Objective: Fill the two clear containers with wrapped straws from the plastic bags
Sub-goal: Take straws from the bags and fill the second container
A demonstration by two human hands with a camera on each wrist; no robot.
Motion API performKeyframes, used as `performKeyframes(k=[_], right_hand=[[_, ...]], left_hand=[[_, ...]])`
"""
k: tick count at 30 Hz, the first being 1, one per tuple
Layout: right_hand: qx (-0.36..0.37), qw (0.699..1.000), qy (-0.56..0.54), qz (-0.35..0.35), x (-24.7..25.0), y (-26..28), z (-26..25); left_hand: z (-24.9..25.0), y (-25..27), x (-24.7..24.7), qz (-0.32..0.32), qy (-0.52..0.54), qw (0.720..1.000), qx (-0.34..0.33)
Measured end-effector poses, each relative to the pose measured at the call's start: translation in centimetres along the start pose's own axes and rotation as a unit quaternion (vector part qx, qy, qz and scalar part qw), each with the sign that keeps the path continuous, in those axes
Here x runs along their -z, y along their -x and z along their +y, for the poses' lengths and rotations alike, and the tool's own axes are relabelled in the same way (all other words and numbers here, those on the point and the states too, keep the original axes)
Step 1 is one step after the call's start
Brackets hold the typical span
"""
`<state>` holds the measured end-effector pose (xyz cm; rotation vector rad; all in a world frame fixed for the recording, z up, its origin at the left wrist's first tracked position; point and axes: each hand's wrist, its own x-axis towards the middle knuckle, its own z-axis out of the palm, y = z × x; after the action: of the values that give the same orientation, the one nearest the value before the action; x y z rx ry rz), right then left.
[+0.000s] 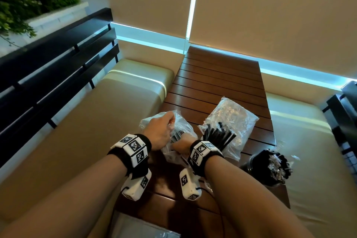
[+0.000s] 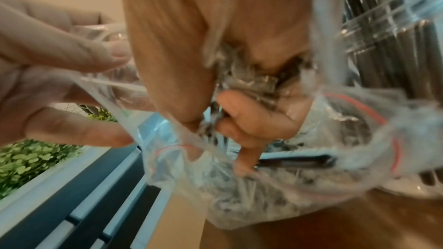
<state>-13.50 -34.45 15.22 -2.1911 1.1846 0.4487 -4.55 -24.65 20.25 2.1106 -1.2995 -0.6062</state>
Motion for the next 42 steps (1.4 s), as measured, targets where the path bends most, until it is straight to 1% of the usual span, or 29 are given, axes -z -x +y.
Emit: performKeyframes(k=[2,7,13,15,18,21,24,28,30,32,35,37,40,41,42], right_hand=[[0.01,1.0,0.026,0.014,0.0,0.1,-0.2],[0.032,0.995,0.091,0.032,1.0,1.1,0.3],[0.023,0.989,0.127,0.067,0.1,1.0,1.3],[0.026,0.987,0.141,0.072,-0.1,1.3,1.2],[0.033,0.986,0.156,0.055,0.7,2.1,0.6],[0.064,0.977,0.2,0.042,3.1,3.6,-0.2],[0.093,0.961,0.257,0.051,6.5,6.5,-0.9],[0.092,0.938,0.328,0.071,11.0,11.2,-0.2],[0.088,0.93,0.346,0.084,13.2,13.2,0.7],[0.076,0.933,0.34,0.089,15.0,14.8,1.7],[0.05,0.951,0.288,0.102,17.0,16.0,3.1],[0.053,0.959,0.242,0.135,17.7,15.9,4.1],[0.066,0.965,0.163,0.195,16.9,15.2,5.3],[0.07,0.965,0.133,0.215,16.2,14.8,5.6],[0.072,0.963,0.103,0.237,15.4,14.5,5.8]], left_hand=[[-0.3,0.2,0.3,0.0,0.004,1.0,0.002],[-1.6,0.0,1.0,0.03,0.018,0.999,0.009],[-1.5,-0.3,1.1,0.016,0.045,0.999,0.012],[-1.6,-0.2,1.0,0.016,0.046,0.999,0.006],[-1.9,-0.2,0.9,0.018,0.042,0.999,0.01],[-2.7,-0.5,0.6,0.022,0.005,1.0,0.019],[-2.5,-1.0,0.0,0.026,-0.029,0.999,0.032],[-1.0,-2.4,-0.7,0.052,-0.051,0.997,0.035],[-0.6,-3.2,-1.0,0.059,-0.031,0.997,0.048],[-0.7,-3.9,-1.5,0.047,-0.033,0.997,0.053],[-0.5,-4.0,-2.7,0.013,-0.112,0.993,0.022],[-0.4,-3.6,-3.9,-0.035,-0.15,0.988,0.011],[0.1,-2.2,-5.5,-0.144,-0.203,0.968,0.007],[0.2,-1.9,-5.7,-0.171,-0.215,0.961,0.002],[0.5,-1.6,-5.6,-0.181,-0.221,0.958,-0.011]])
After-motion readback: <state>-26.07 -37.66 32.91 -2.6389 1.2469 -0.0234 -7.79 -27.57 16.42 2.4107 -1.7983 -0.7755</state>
